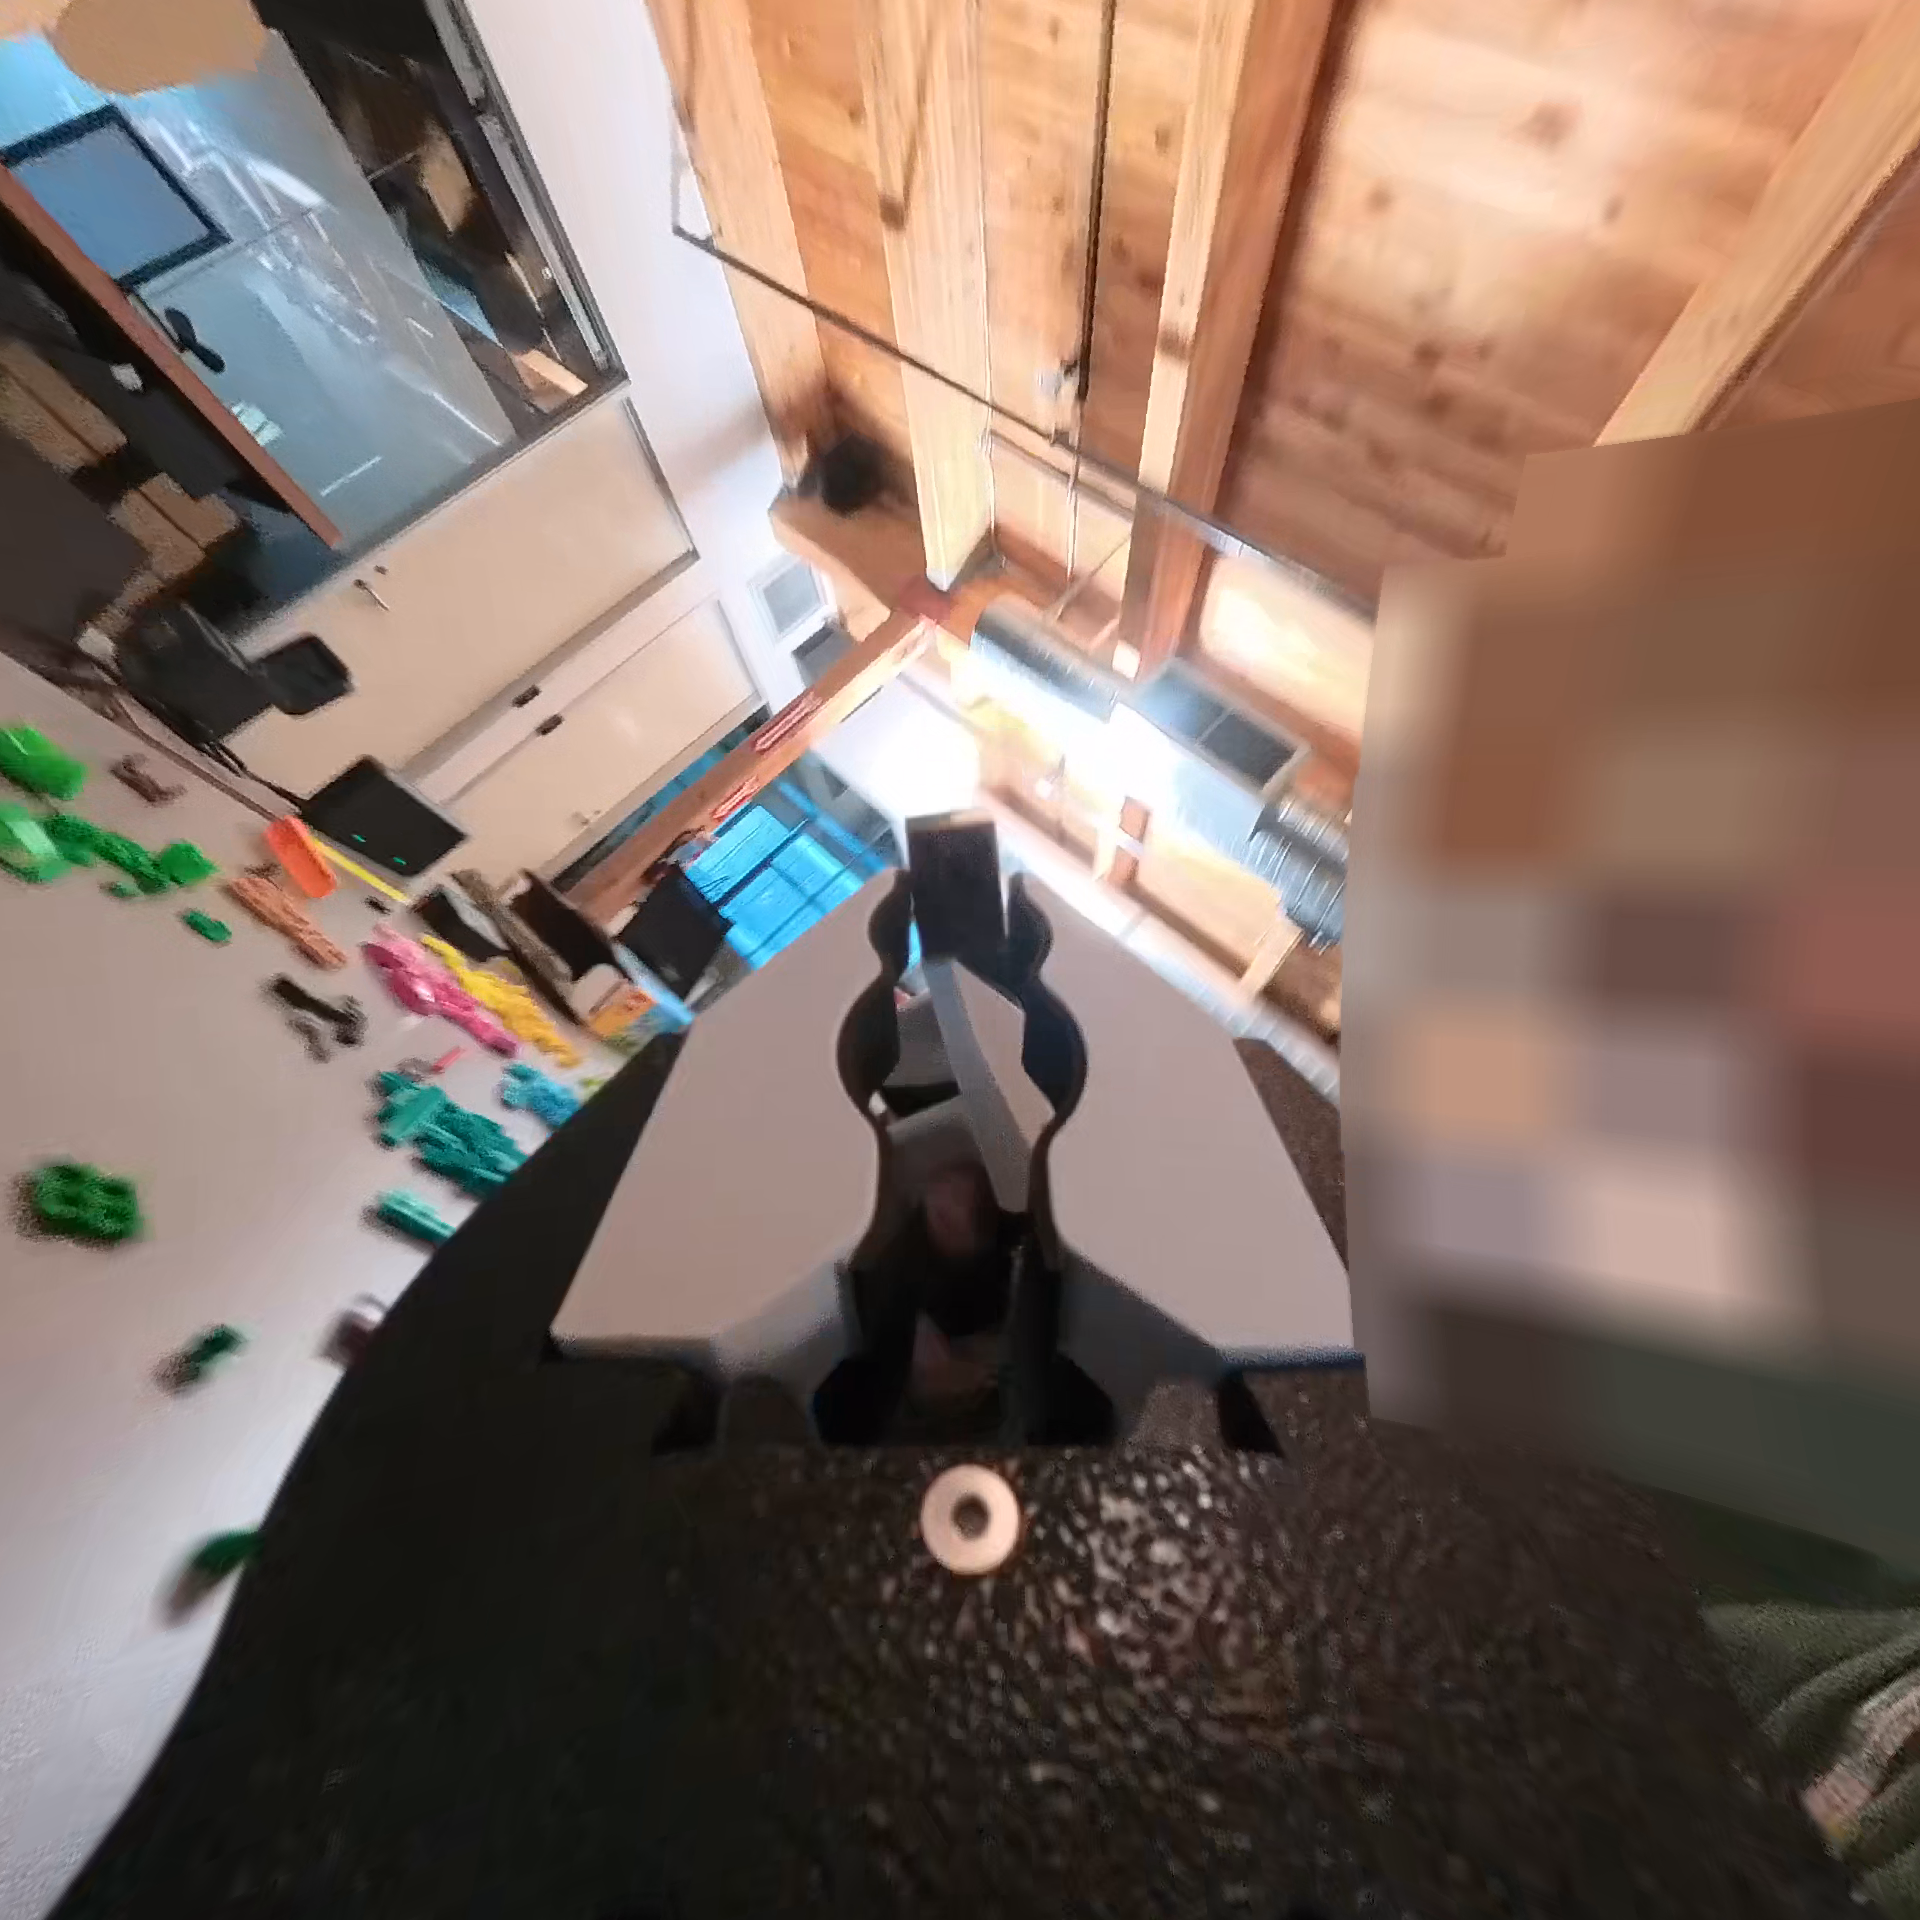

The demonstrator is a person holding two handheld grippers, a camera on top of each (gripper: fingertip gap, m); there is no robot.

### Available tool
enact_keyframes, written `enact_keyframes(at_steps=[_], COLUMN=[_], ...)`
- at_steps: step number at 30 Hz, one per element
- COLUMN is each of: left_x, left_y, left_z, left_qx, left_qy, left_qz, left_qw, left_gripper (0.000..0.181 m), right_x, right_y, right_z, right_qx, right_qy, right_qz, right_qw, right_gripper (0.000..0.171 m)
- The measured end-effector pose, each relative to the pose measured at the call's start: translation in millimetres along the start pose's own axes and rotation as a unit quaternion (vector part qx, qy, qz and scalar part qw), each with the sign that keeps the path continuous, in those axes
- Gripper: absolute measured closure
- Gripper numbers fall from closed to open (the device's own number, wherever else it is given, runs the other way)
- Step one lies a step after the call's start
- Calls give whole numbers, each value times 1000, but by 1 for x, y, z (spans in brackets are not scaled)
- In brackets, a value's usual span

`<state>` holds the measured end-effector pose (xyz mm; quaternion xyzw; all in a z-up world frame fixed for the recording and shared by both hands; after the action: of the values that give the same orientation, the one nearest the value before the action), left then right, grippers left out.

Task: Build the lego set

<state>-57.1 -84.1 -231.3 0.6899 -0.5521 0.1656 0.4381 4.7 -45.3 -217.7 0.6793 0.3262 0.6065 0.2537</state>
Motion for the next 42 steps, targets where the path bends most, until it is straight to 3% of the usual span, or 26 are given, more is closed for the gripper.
enact_keyframes(at_steps=[2, 4, 6, 8, 10, 16, 19, 23, 26, 27, 30, 33, 37, 42], left_x=[5, 10, 10, 9, 10, 25, 26, 22, 12, 6, -12, -25, -32, -31], left_y=[5, 3, -8, -20, -31, -31, -31, -32, -27, -24, -22, -28, -33, -35], left_z=[1, 0, 3, 8, 11, 12, 17, 21, 24, 24, 30, 34, 36, 34], left_qx=[-57, -156, -279, -353, -385, -349, -370, -407, -435, -440, -482, -516, -531, -526], left_qy=[1, 14, 36, 39, 22, -39, -52, -44, -2, 24, 89, 123, 134, 133], left_qz=[-101, -244, -401, -507, -538, -474, -474, -455, -476, -498, -565, -597, -599, -594], left_qw=[993, 957, 872, 785, 750, 808, 797, 790, 764, 747, 664, 601, 585, 594], left_gripper=[148, 130, 114, 119, 133, 140, 160, 165, 167, 167, 168, 168, 169, 169], right_x=[3, 1, 1, -3, -6, -9, -12, -18, -22, -23, -25, -30, -43, -50], right_y=[-4, -8, -12, -12, -11, -11, -12, -13, -22, -25, -29, -34, -47, -58], right_z=[4, 10, 17, 22, 27, 37, 39, 40, 34, 31, 23, 18, 15, 12], right_qx=[21, 35, 41, 53, 69, 90, 86, 76, 32, 16, -34, -77, -129, -169], right_qy=[57, 135, 175, 219, 254, 308, 325, 341, 327, 317, 285, 263, 275, 284], right_qz=[-45, -82, -96, -115, -132, -163, -164, -161, -148, -139, -98, -39, -1, 9], right_qw=[997, 987, 979, 967, 956, 933, 927, 923, 933, 938, 953, 961, 953, 944], right_gripper=[157, 157, 157, 157, 157, 157, 157, 157, 155, 145, 132, 136, 139, 139])
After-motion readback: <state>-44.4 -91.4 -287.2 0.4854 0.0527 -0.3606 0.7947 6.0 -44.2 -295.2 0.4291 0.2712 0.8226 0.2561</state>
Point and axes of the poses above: each gripper's, where its closed fingertips meet, z back along the fingers, y out of its top, x = y × z across the jaws, the point moved 5 cm from there along z, back along the fingers, and after that the axes turned 3 degrees about z, right-handed, at the moved point
